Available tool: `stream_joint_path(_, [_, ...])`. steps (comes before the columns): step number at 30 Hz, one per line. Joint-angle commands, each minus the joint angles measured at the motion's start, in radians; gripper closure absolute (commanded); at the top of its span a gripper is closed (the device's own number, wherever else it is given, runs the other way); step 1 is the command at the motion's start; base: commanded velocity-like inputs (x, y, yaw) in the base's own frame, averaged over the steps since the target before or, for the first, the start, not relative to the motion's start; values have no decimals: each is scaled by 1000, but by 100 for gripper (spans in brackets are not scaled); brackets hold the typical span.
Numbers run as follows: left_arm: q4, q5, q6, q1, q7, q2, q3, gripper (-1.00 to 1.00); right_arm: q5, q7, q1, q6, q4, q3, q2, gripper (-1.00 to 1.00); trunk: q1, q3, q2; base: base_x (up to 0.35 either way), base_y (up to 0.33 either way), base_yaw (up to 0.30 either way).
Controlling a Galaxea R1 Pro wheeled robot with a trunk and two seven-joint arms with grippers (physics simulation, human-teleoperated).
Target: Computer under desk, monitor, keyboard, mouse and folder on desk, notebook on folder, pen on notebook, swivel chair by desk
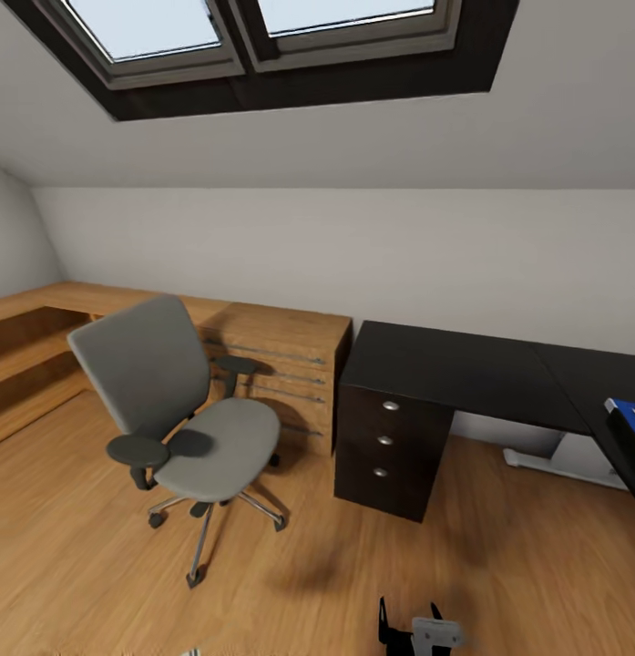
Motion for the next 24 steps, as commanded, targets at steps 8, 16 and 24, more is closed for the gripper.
stream_joint_path(8, [0,2,0,-1,8,0,-8,-100,-3,-13,-1,-1,1,10,2,-100,0,-10,-1,0,0,217])
stream_joint_path(16, [0,2,0,-1,8,0,-9,-100,-2,-13,-1,0,1,10,2,-100,0,-19,-1,0,0,215])
stream_joint_path(24, [0,3,0,-1,6,0,-9,-100,-2,-13,-1,1,1,10,2,-100,0,-29,-1,0,0,210])
